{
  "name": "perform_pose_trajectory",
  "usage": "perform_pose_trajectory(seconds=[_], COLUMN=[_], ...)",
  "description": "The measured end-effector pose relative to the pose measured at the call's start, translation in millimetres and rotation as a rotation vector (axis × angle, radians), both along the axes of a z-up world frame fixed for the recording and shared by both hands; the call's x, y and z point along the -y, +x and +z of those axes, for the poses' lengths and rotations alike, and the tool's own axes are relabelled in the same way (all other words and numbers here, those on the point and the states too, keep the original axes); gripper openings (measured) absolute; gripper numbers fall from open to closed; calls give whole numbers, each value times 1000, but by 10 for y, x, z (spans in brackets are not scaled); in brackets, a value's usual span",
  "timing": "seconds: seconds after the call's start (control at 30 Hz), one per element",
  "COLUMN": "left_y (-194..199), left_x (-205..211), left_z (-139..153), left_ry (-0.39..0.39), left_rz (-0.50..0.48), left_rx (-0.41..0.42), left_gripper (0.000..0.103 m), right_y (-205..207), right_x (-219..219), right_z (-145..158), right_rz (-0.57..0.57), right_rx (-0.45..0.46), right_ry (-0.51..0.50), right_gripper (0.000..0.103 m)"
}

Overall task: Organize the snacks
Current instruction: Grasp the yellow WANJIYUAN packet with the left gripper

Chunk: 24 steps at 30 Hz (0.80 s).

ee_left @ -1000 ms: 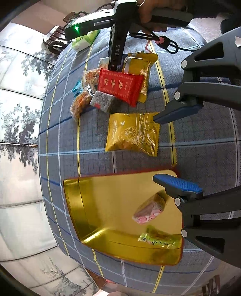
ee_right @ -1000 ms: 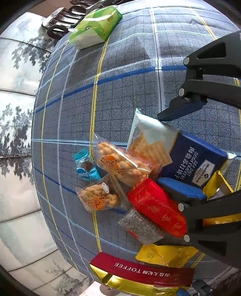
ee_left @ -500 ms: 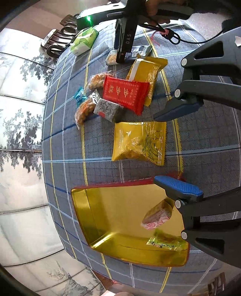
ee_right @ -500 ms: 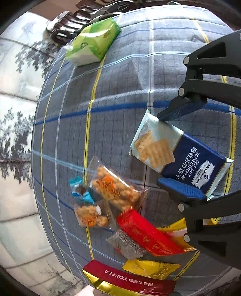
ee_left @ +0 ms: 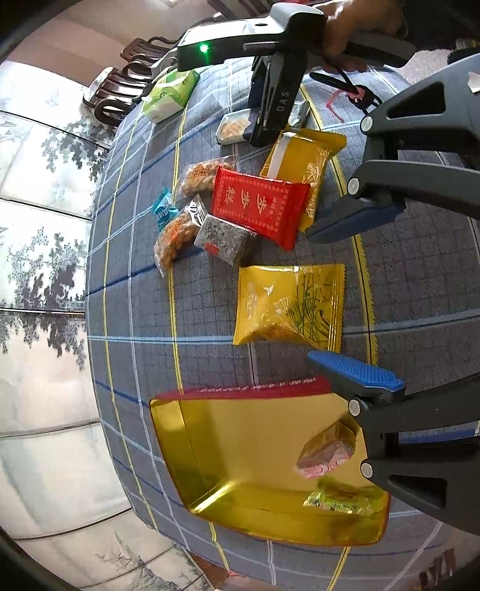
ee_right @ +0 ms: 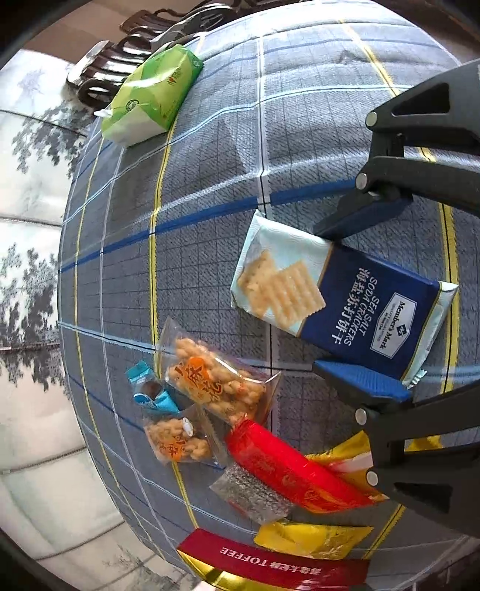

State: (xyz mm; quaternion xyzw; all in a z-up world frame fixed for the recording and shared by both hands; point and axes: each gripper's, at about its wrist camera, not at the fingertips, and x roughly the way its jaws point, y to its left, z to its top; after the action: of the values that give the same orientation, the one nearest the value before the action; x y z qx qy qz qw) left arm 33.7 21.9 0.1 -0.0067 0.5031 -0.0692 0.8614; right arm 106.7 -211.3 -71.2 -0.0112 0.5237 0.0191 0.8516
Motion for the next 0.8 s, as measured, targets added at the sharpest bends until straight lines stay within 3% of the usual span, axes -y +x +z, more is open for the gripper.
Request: perform_pose_trajectory(seconds=[0.27, 0.6, 0.8], left_y=[86, 287, 390], left_x=[82, 190, 181], left_z=[-82, -268, -387], left_ry=[-71, -39, -25], left_rz=[0, 26, 49], left_rx=[-27, -53, -73], left_gripper=[54, 45, 42], right_y=[-30, 194, 163], right_x=[178, 585, 618], right_z=[-11, -46, -62], right_rz=[68, 43, 43], right_rx=[130, 194, 221], right_ry=[-3, 0, 3], right_gripper=[60, 58, 58])
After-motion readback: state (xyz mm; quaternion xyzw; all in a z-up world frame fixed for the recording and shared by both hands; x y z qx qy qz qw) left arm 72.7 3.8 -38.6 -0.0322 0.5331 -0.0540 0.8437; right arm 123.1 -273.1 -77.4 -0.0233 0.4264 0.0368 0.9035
